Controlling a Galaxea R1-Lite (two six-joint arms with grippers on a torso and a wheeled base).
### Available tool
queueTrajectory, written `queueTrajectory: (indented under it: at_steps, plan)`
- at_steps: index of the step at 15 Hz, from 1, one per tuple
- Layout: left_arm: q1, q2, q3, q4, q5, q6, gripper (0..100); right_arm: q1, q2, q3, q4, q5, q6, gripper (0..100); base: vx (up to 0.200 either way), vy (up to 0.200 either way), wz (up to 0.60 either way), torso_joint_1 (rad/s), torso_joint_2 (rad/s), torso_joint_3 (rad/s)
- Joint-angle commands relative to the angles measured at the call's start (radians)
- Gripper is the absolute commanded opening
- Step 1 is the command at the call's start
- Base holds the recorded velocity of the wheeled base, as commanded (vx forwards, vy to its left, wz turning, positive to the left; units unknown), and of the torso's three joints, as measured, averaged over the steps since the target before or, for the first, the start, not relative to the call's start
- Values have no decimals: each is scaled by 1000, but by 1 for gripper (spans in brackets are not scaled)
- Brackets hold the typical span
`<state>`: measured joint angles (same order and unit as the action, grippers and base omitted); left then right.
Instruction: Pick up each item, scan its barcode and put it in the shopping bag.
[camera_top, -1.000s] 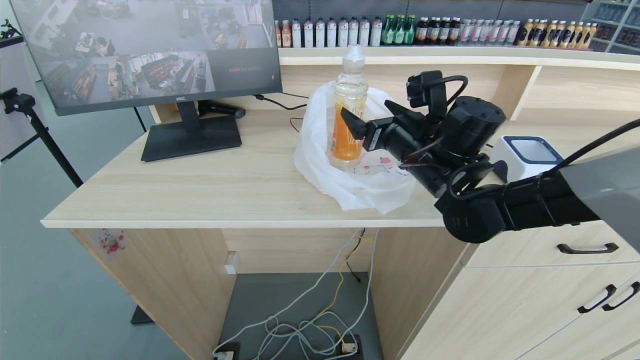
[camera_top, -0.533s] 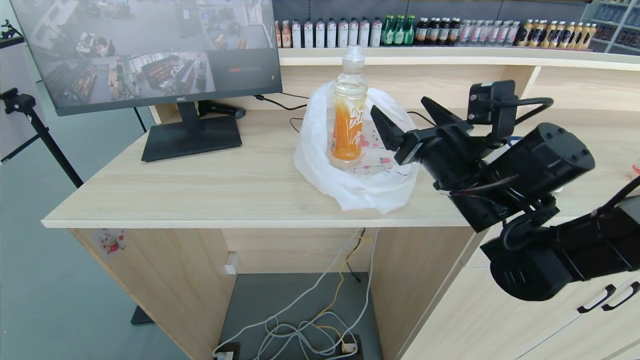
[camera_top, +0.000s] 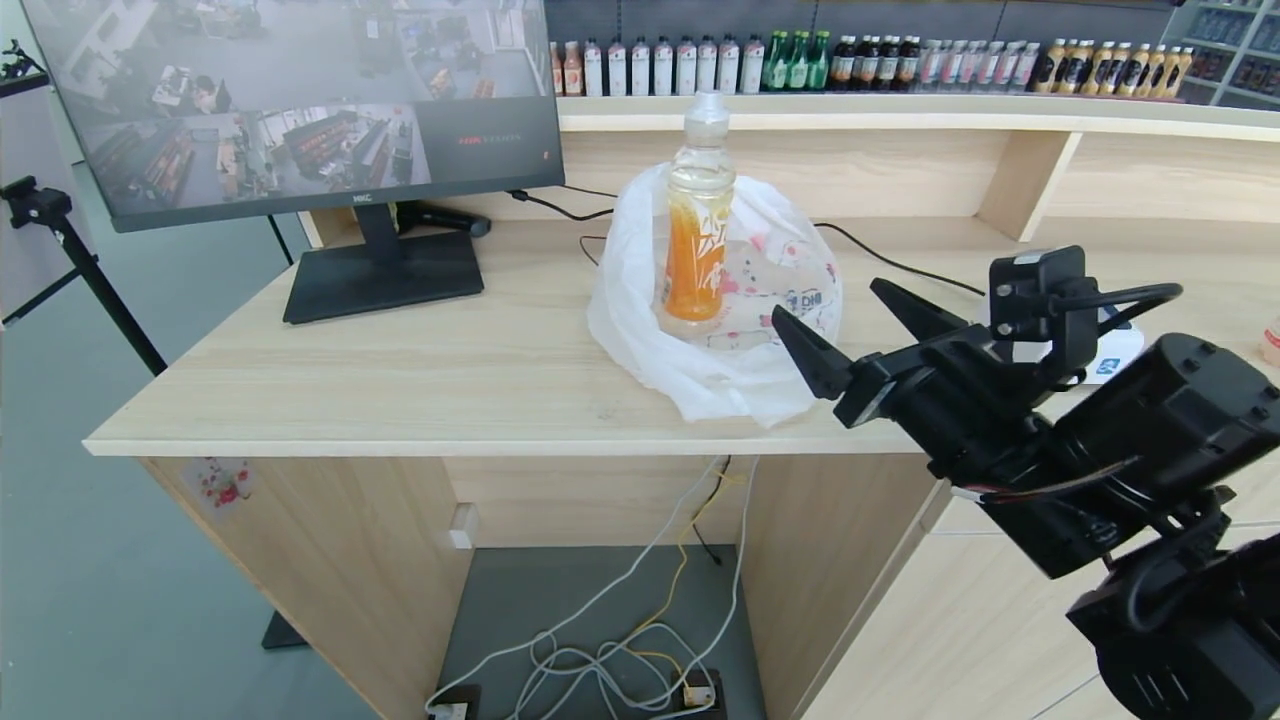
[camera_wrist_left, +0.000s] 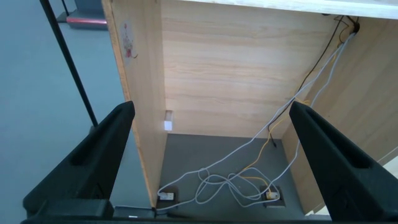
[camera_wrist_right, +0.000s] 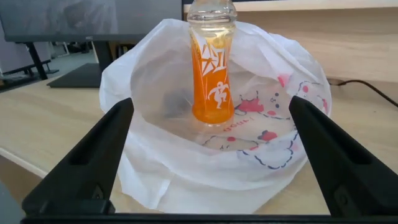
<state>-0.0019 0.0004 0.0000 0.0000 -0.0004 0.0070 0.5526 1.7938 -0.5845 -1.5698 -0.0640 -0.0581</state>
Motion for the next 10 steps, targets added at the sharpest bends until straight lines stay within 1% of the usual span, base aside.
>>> queueTrajectory:
  at_steps: [1,3,4,6,10]
  plan:
    - [0,0,0,0,-1,1,100,3,-39,32,-1,-2,-3,100,0,0,0,0,0,0]
    - [0,0,0,0,0,1,100,4,-47,48,-1,-2,-3,100,0,0,0,0,0,0]
    - [0,0,0,0,0,-1,100,6,-63,87,-1,-2,-3,100,0,0,0,0,0,0]
    - [0,0,0,0,0,-2,100,4,-71,130,-1,-2,-3,100,0,-200,0,0,5,5]
    - [0,0,0,0,0,-5,100,7,-65,121,-1,-2,-3,100,0,-200,0,0,2,5]
